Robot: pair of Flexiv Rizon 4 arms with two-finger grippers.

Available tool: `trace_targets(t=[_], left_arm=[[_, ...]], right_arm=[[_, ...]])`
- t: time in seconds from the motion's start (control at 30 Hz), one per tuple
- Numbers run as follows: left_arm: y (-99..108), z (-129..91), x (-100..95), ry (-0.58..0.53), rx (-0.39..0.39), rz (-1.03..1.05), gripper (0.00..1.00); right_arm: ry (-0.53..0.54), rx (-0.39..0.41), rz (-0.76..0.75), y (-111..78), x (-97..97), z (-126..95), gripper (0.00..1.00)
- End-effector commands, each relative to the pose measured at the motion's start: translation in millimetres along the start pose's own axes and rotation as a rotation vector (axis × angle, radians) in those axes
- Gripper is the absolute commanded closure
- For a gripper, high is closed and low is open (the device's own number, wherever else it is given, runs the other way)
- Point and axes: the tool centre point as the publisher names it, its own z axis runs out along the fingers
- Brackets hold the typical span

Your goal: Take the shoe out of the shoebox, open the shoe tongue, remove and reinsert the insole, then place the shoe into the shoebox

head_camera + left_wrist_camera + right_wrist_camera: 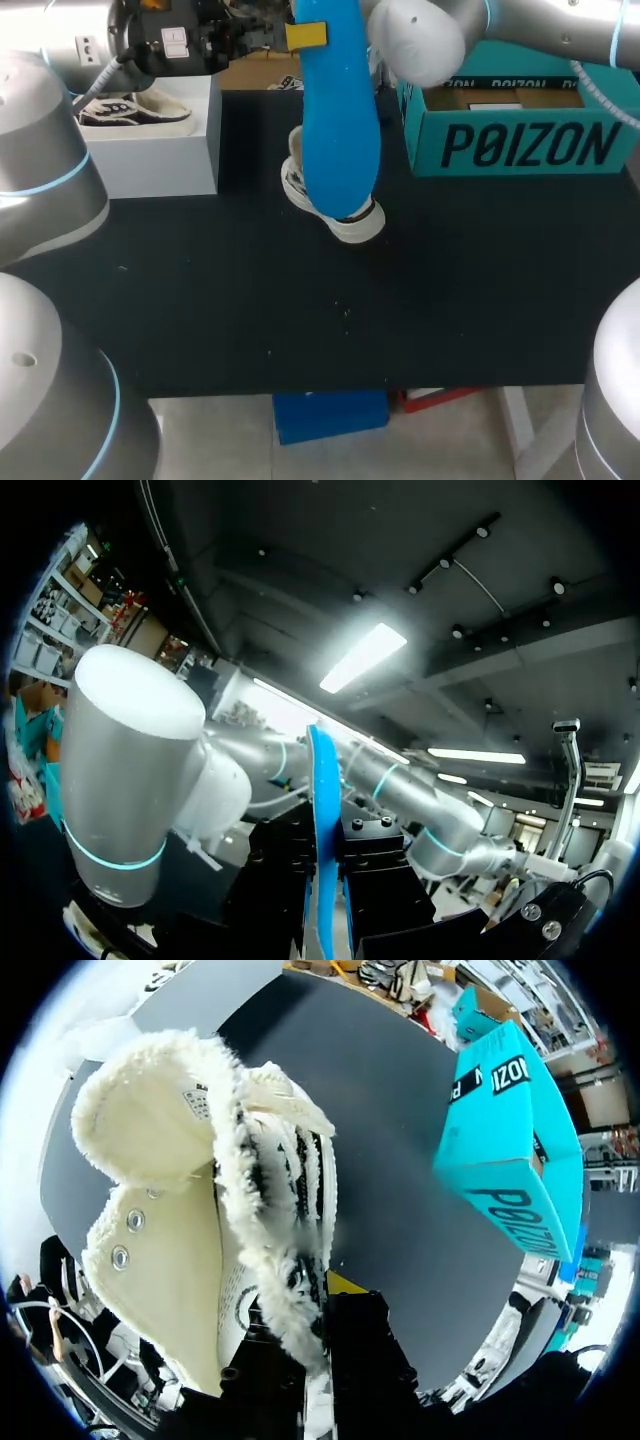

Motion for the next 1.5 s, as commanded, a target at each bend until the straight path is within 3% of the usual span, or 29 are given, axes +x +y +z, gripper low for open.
trace_targets(t=[0.03,0.23,0.63,1.4,1.43,1.47,1.5], left_arm=[[1.0,0.5,-0.5,-0.001,0.0,0.001,1.0],[1.0,0.5,-0.5,-0.001,0.0,0.001,1.0],[1.0,0.5,-0.5,-0.001,0.0,0.001,1.0],[1.0,0.5,-0.5,-0.001,0.0,0.001,1.0],[1.0,0.5,-0.5,-0.001,0.0,0.001,1.0],[1.0,0.5,-0.5,-0.001,0.0,0.001,1.0],[1.0,0.5,-0.5,-0.001,0.0,0.001,1.0]], right_arm=[[-0.047,0.057,0.526,2.5,9.7,8.2,1.0],[-0.078,0.098,0.609,2.1,15.7,24.4,1.0],[-0.09,0.121,0.566,-2.2,26.8,59.1,1.0],[-0.057,0.167,0.607,-37.5,36.5,103.2,1.0],[-0.041,0.158,0.609,-38.6,36.7,102.8,0.93],[-0.038,0.158,0.612,-39.2,36.5,101.2,0.54],[-0.031,0.156,0.621,-39.6,35.3,98.9,0.0]])
